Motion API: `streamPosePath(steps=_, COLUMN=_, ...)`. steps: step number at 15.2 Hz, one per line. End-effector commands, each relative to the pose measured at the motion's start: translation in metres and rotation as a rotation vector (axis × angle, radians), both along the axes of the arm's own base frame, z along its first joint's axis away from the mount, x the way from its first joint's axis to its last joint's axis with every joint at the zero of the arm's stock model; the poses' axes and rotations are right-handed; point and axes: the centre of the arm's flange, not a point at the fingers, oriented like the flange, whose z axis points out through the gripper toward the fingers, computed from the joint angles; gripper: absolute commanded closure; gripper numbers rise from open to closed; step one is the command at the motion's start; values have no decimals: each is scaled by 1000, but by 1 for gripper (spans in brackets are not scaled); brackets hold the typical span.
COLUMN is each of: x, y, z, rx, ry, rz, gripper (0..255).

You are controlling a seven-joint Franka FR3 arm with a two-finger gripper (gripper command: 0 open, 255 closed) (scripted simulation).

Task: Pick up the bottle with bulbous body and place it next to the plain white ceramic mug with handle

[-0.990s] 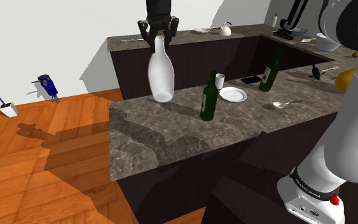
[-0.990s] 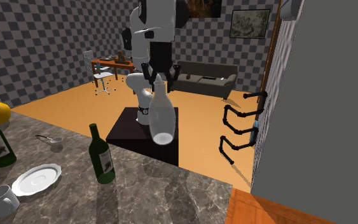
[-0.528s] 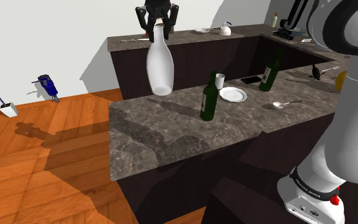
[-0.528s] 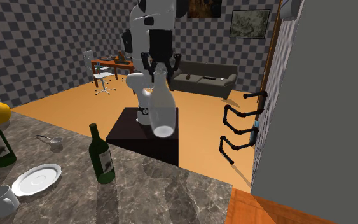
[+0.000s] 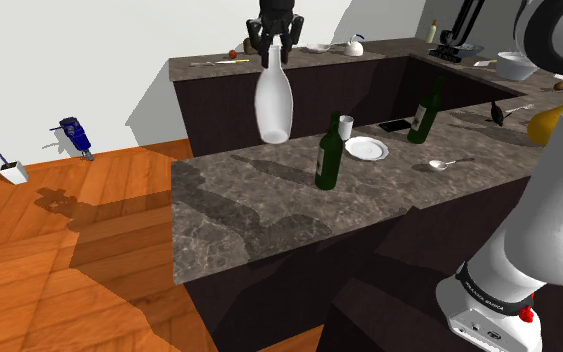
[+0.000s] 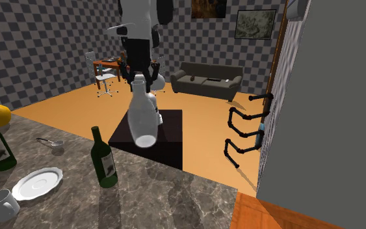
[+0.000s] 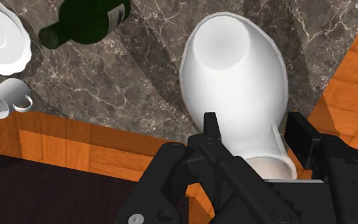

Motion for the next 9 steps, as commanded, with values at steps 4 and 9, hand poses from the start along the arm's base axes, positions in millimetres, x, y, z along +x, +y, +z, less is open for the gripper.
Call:
streamPosePath(steps=4, x=12, y=-64, z=-16, rx=0, ry=-2, rz=2, gripper=255)
streamPosePath(steps=9, x=23, y=-127, z=-34, rx=0, ry=-2, rz=2, gripper=255)
